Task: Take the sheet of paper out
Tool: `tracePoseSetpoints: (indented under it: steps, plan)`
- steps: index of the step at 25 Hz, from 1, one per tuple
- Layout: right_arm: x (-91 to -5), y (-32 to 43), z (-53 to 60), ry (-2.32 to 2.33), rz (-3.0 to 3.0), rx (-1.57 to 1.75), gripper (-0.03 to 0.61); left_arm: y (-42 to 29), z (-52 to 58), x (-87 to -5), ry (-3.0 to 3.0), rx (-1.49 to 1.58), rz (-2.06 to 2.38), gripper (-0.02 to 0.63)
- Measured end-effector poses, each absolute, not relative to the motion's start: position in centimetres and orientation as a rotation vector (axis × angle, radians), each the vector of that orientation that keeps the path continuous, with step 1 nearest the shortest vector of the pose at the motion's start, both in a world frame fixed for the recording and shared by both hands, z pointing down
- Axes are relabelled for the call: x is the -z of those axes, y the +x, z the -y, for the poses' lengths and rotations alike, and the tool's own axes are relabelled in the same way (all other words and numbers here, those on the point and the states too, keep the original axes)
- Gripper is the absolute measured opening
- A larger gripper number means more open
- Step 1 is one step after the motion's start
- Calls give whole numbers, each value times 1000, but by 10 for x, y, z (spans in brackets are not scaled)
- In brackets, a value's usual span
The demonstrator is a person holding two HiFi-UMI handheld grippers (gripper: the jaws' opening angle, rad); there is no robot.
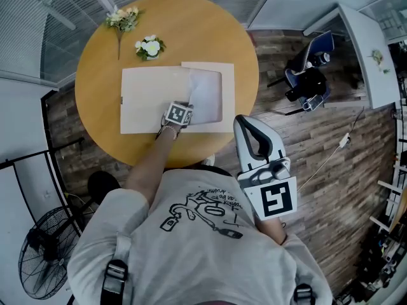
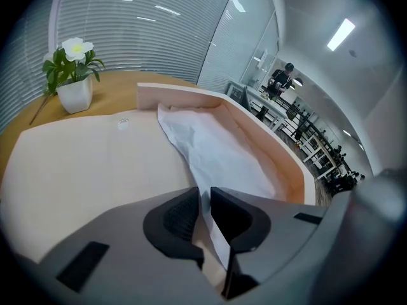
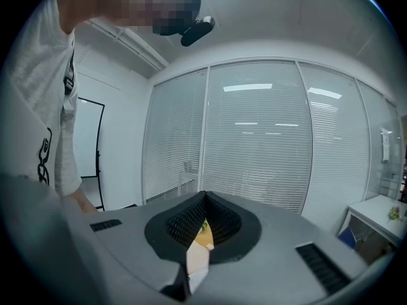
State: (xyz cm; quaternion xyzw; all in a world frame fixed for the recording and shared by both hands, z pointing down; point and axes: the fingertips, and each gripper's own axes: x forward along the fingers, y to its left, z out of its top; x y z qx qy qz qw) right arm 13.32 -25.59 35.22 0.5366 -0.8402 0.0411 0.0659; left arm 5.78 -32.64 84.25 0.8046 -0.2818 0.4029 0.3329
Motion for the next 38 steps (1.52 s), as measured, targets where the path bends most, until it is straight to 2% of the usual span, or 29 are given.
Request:
tracePoseSetpoints:
  steps: [6, 12, 38]
  plan:
    - [-354, 134, 255, 1616, 2536, -123, 8, 55, 323, -843, 2102, -1061, 745, 37]
    - [-350, 131, 251, 1624, 2543, -108, 8, 49, 322, -835, 2113, -1038, 757, 23]
    - [-342, 117, 242, 1603, 2574, -78, 8, 42, 324, -772, 2183, -906, 808, 20]
